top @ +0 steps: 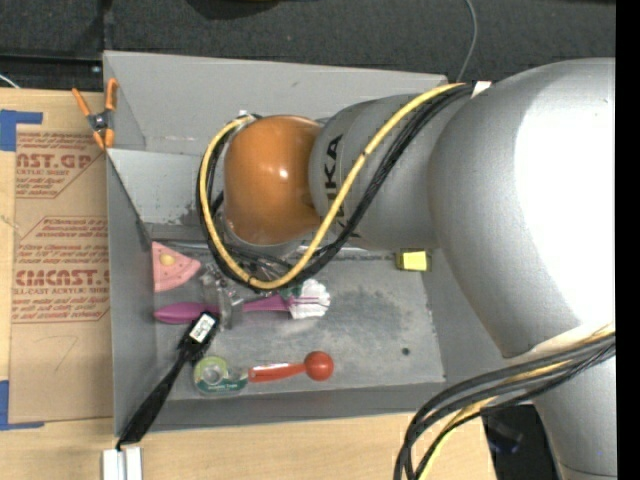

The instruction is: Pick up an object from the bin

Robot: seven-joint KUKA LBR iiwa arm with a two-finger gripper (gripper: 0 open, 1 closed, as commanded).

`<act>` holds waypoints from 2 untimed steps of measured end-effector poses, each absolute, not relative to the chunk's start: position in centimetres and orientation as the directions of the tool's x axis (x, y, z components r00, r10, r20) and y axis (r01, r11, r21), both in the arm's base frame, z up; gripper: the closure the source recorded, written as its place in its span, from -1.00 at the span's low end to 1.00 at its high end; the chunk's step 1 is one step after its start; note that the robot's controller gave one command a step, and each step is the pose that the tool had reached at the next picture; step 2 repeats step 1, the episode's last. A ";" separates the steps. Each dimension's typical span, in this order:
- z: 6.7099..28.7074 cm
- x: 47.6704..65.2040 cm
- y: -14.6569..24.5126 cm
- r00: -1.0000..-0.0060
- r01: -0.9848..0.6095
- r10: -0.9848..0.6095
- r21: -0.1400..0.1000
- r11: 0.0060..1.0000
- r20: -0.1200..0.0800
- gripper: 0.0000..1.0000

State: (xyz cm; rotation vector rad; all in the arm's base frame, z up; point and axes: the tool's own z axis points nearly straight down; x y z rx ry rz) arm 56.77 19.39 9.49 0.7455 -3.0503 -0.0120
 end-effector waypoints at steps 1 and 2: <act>13.5 57.1 19.5 -0.887 -0.461 -0.461 0.005 0.887 -0.011 1.00; 13.5 57.1 19.5 -0.887 -0.461 -0.461 0.005 0.887 -0.011 1.00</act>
Offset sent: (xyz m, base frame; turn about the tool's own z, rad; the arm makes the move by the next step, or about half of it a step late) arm 0.0018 0.0006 0.0389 -0.0002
